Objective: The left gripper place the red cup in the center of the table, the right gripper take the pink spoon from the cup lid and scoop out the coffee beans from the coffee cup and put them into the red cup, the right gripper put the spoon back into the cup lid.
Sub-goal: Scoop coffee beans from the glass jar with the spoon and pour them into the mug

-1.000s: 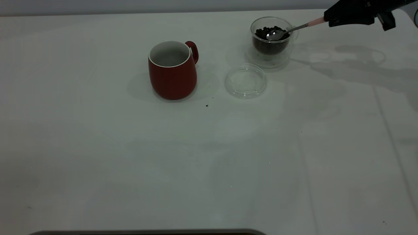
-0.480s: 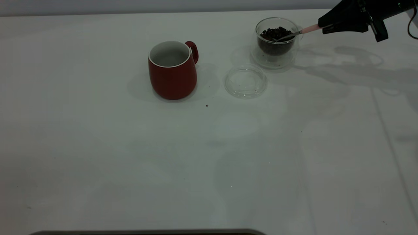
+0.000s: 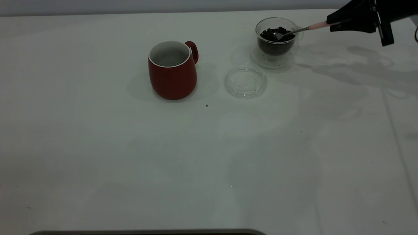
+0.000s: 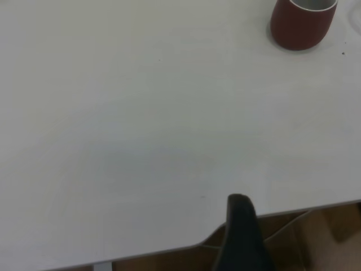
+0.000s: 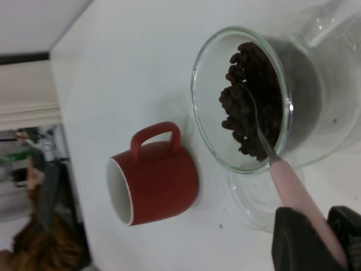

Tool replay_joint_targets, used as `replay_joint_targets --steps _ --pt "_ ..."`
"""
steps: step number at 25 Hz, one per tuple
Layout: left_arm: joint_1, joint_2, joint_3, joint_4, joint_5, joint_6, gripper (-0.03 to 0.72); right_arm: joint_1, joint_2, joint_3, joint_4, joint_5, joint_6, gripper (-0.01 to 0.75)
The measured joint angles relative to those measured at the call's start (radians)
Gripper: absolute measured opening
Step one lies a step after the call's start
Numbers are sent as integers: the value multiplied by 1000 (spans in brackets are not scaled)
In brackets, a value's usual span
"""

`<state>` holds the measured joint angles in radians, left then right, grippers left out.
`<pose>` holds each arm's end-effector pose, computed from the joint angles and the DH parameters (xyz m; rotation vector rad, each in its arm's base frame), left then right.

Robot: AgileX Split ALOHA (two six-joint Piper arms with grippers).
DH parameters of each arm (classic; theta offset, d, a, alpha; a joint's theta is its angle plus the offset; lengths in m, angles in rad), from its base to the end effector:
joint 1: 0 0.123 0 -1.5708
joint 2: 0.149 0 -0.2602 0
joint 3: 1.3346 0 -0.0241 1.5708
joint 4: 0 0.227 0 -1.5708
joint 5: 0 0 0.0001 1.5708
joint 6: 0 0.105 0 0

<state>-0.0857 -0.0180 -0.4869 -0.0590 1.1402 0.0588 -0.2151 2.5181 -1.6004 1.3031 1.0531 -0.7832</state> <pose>0.0059 -0.0062 0.2490 0.1587 2.1126 -0.0874 0.4286 -0.0035 0.0360 0.4190 2.5160 1.3903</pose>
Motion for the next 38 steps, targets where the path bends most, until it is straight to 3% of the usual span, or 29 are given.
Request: replay_joint_targets --steps 9,26,32,38 --pt "0 0 0 0 0 0 588 -28 74 0 113 83 -31 110" --pt "0 0 0 0 0 0 588 -78 79 0 144 93 -79 110" --pt "0 0 0 0 0 0 588 -39 21 0 122 94 -72 110" --pt "0 0 0 0 0 0 588 55 -23 0 116 100 -44 110"
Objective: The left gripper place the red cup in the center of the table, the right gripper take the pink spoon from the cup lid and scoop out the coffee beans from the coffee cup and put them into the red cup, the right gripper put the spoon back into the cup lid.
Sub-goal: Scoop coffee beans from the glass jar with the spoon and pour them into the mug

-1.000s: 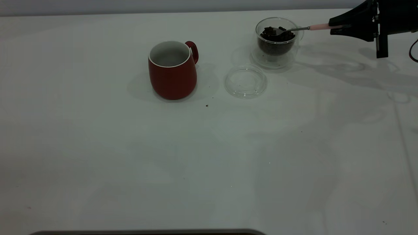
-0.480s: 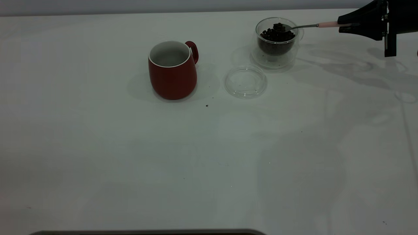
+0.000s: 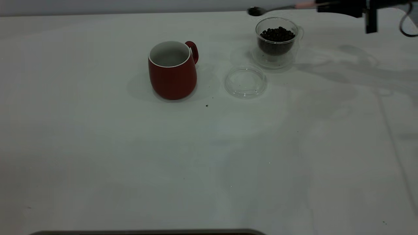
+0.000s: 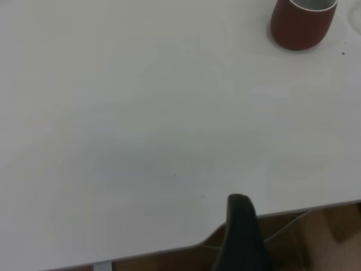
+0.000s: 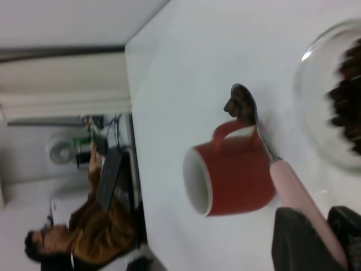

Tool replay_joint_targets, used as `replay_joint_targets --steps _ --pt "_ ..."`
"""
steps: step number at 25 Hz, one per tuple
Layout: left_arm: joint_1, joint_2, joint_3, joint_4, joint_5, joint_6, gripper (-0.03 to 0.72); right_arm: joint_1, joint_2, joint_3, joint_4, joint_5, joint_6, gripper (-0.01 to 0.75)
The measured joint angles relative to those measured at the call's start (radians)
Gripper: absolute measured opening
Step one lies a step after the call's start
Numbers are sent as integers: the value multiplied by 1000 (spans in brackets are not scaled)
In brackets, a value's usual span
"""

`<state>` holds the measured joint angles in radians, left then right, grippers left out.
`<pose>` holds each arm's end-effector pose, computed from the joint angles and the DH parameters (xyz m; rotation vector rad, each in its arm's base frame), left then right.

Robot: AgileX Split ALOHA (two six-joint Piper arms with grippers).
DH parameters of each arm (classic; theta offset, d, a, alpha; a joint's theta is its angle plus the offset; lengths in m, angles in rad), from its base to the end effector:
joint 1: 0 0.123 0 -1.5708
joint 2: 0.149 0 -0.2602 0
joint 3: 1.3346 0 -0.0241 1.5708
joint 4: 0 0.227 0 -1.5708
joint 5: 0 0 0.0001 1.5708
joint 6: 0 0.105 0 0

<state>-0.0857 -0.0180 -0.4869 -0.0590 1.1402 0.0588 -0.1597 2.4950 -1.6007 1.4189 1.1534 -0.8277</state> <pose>0.0059 -0.0062 0.2490 0.1587 2.1126 -0.0874 0.4317 0.0266 0.0592 0.3199 2.4091 1.5722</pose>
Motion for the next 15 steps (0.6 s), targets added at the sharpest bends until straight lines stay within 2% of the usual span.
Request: replay_joint_targets --steps 8,15 --pt "0 0 0 0 0 0 588 157 -5 0 3 0 34 110" --pt "0 0 0 0 0 0 588 251 -5 0 6 0 35 110"
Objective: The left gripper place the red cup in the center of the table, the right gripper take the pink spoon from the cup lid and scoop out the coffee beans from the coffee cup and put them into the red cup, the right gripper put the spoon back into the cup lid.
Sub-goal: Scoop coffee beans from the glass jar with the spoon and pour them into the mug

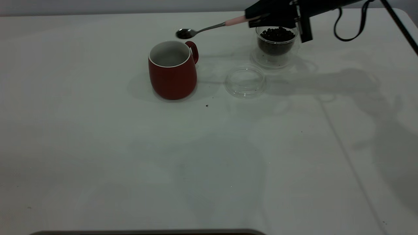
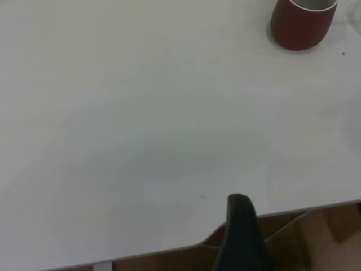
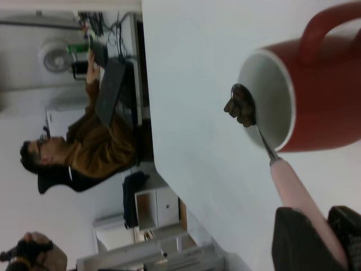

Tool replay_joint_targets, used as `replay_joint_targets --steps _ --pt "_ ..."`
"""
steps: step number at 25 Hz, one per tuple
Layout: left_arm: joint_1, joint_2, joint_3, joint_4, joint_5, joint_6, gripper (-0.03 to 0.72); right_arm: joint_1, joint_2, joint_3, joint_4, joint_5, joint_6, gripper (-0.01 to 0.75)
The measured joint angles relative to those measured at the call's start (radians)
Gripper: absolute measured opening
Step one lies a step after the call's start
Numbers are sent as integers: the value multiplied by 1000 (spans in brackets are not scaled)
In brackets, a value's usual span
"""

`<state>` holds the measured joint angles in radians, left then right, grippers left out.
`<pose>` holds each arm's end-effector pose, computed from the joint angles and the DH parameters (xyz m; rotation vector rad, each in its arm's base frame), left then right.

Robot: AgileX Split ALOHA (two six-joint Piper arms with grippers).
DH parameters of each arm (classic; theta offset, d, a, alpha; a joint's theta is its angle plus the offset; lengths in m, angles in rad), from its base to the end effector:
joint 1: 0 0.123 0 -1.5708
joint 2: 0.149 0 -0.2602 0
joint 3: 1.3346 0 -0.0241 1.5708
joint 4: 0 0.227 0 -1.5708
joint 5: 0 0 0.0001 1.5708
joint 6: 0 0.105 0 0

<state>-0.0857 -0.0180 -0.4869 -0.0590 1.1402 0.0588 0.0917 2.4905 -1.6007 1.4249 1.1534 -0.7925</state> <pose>0.0059 -0.0062 0.2490 0.1587 2.1126 -0.0874 0.4121 0.1333 0.0615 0.0631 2.5357 1.6861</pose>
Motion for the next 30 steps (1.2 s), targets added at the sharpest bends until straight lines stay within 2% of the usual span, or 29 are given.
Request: replay_joint_targets --steps 12,25,30 --pt "0 0 0 0 0 0 588 28 0 0 43 -2 -154 110" --pt "0 0 0 0 0 0 588 28 0 0 48 -93 -570 110" --pt "0 0 0 0 0 0 588 28 0 0 49 -96 -683 110"
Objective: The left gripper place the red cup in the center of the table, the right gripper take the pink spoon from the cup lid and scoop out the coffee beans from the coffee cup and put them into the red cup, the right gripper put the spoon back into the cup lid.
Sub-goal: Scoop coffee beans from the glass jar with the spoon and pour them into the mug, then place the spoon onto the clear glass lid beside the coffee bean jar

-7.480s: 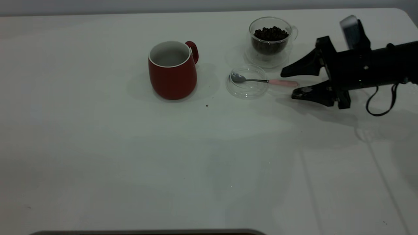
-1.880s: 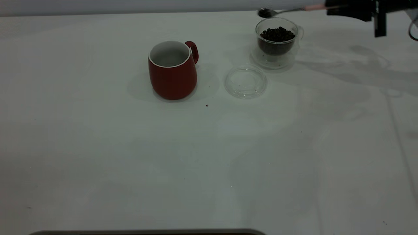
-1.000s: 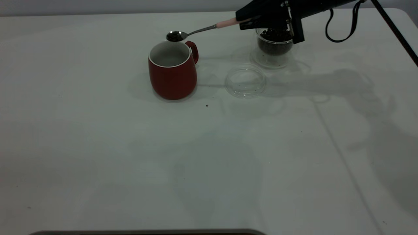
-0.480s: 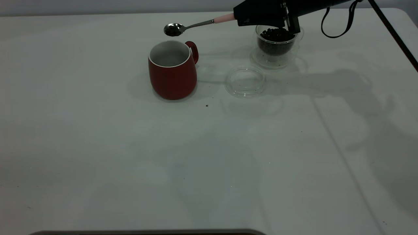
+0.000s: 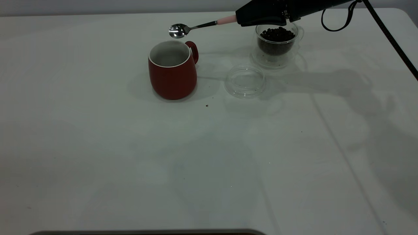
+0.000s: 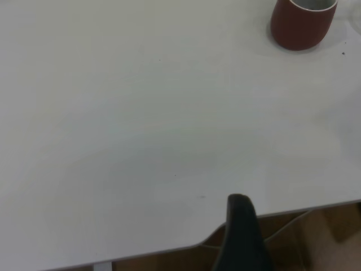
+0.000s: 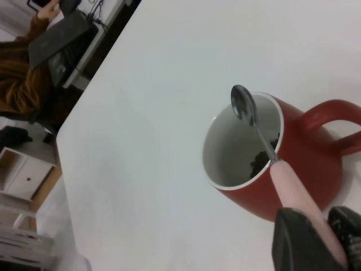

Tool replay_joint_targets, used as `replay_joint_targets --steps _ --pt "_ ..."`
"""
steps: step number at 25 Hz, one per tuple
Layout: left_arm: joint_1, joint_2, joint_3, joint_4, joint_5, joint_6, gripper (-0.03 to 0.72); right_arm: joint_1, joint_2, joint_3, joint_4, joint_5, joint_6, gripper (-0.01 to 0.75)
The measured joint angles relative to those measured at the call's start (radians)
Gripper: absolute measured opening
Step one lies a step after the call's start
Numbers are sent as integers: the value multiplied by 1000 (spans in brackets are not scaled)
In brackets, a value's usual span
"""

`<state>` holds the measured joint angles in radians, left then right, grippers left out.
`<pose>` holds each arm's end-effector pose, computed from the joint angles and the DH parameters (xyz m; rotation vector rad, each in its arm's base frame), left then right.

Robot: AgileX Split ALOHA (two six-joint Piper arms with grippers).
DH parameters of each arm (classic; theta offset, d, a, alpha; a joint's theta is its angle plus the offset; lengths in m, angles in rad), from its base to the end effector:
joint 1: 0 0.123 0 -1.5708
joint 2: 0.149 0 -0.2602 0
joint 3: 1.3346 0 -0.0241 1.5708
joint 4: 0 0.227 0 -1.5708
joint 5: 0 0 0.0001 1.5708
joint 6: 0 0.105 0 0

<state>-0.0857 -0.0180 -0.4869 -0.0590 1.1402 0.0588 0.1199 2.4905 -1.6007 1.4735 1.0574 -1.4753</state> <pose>0.0059 -0.0062 0.2490 0.1587 2.1126 -0.0874 0.4185 0.1422 0.0585 -0.6468 2.1942 1.3096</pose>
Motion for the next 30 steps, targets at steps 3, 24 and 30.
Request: replay_joint_targets --steps 3,24,30 --pt "0 0 0 0 0 0 588 0 0 0 5 52 15 110" --pt "0 0 0 0 0 0 588 -224 -70 503 276 79 189 110" --pt "0 0 0 0 0 0 588 -263 -39 533 294 44 184 110"
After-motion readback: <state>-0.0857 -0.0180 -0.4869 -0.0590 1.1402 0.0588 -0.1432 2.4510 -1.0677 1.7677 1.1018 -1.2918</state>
